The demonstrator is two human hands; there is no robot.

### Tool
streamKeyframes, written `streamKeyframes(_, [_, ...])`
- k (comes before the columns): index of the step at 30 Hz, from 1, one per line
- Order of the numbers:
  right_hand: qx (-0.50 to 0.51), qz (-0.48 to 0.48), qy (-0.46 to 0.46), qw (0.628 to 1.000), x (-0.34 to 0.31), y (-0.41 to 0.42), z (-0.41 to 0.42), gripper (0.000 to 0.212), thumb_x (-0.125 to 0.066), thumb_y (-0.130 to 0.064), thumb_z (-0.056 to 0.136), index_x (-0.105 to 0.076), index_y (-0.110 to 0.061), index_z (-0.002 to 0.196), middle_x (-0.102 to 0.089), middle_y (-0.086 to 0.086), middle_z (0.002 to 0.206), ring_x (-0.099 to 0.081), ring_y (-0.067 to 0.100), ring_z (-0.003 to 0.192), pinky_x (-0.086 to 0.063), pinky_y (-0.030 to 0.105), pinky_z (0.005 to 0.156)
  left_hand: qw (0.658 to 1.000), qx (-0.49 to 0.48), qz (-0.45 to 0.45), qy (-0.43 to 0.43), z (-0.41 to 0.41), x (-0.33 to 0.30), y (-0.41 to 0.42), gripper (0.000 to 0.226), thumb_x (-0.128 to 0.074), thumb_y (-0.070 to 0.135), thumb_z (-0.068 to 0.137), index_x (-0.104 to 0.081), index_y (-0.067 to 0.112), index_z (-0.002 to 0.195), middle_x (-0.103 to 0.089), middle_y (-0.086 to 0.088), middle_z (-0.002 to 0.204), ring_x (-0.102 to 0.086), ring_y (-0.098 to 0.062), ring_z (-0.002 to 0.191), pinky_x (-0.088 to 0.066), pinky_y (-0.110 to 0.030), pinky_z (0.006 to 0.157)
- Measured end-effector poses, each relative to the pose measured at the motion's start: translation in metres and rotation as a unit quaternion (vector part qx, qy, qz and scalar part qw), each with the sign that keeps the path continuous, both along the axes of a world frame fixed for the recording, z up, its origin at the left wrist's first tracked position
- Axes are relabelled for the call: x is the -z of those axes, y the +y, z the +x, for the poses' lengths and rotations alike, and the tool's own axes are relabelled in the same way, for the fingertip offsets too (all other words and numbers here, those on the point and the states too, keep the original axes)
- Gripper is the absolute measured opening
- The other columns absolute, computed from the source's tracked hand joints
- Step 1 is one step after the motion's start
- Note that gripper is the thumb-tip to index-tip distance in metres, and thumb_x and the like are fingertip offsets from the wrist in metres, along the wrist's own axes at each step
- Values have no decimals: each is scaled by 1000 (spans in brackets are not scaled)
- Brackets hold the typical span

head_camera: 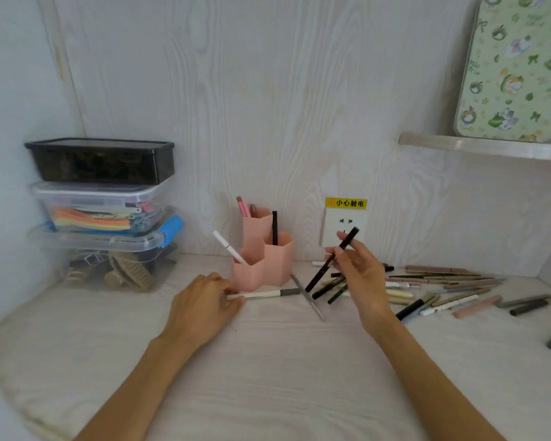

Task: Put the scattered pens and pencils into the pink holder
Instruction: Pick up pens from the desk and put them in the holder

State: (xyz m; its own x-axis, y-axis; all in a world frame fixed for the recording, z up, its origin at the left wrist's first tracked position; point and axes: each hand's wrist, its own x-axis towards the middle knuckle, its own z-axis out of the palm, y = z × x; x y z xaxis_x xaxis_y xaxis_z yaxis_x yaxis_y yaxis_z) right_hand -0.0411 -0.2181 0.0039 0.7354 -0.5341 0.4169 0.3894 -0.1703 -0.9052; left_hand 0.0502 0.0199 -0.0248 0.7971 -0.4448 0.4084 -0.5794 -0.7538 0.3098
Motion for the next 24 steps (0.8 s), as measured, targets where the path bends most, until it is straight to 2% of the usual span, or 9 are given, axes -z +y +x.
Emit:
streamKeyframes(2, [-14, 91, -28, 995, -2, -4, -2, 40, -54, -14, 92, -45, -18, 131, -72, 1, 97, -70, 13, 91, -55, 26, 86, 999, 14, -43, 30, 3, 3, 5, 18, -58, 46, 85, -68, 36, 97, -60, 15, 94, -48, -5, 86, -34, -21, 62])
streamKeyframes(4, [-6, 124, -47, 991, -7, -2, -2, 49, -52, -11, 93, -33, -23, 136, -68, 5, 106, -70, 18, 93, -57, 23, 79, 995, 32, -80, 49, 2, 3, 7, 13, -60, 43, 85, -68, 36, 93, -61, 17, 91, -49, -3, 83, -32, -15, 60])
streamKeyframes(8, [49, 132, -61, 988, -27, 9, 12, 51, -51, -8, 94, -32, -27, 137, -60, 10, 115, -70, 19, 91, -57, 27, 80, 987, 44, -136, 79, -1, 3, 5, 8, -60, 40, 84, -65, 37, 90, -61, 19, 89, -54, -1, 82, -40, -19, 66])
streamKeyframes(11, [96, 71, -104, 987, -48, 25, 31, 46, -53, -4, 92, -38, -21, 133, -59, 10, 108, -71, 19, 82, -59, 24, 77, 986, 32, -142, 83, 0, 4, 7, 11, -59, 38, 85, -66, 37, 93, -62, 18, 90, -54, -1, 81, -41, -22, 68])
streamKeyframes(13, [131, -17, -121, 984, -58, 37, 43, 45, -56, -6, 91, -41, -21, 130, -62, 5, 95, -70, 17, 77, -57, 19, 76, 986, 31, -141, 79, -1, 5, 8, 12, -59, 36, 85, -67, 36, 94, -63, 17, 89, -54, -2, 81, -42, -22, 69])
streamKeyframes(15, [159, -135, -99, 973, -61, 45, 53, 44, -60, -11, 89, -44, -25, 127, -64, 2, 90, -69, 11, 73, -51, 9, 67, 987, 34, -141, 72, -1, 5, 7, 12, -59, 34, 86, -68, 35, 94, -64, 16, 89, -54, -3, 81, -43, -23, 69])
streamKeyframes(17, [170, -211, -73, 960, -62, 50, 61, 42, -62, -16, 88, -47, -29, 125, -65, 1, 92, -69, 11, 73, -48, 8, 61, 987, 33, -146, 66, -2, 5, 6, 12, -58, 32, 86, -67, 34, 94, -64, 15, 89, -53, -3, 81, -39, -20, 66])
streamKeyframes(20, [188, -224, -86, 952, -63, 55, 67, 39, -62, -19, 89, -48, -31, 124, -66, 0, 94, -69, 12, 74, -51, 14, 62, 986, 28, -152, 58, -3, 5, 6, 14, -56, 28, 87, -66, 33, 95, -63, 14, 90, -51, -3, 80, -31, -9, 59])
streamKeyframes(24, [225, -166, -157, 947, -65, 58, 71, 36, -62, -22, 88, -44, -36, 116, -66, -1, 92, -69, 6, 69, -48, 9, 57, 985, 22, -159, 61, -4, 4, 6, 14, -55, 27, 88, -65, 33, 97, -62, 15, 90, -49, -1, 79, -26, -5, 55])
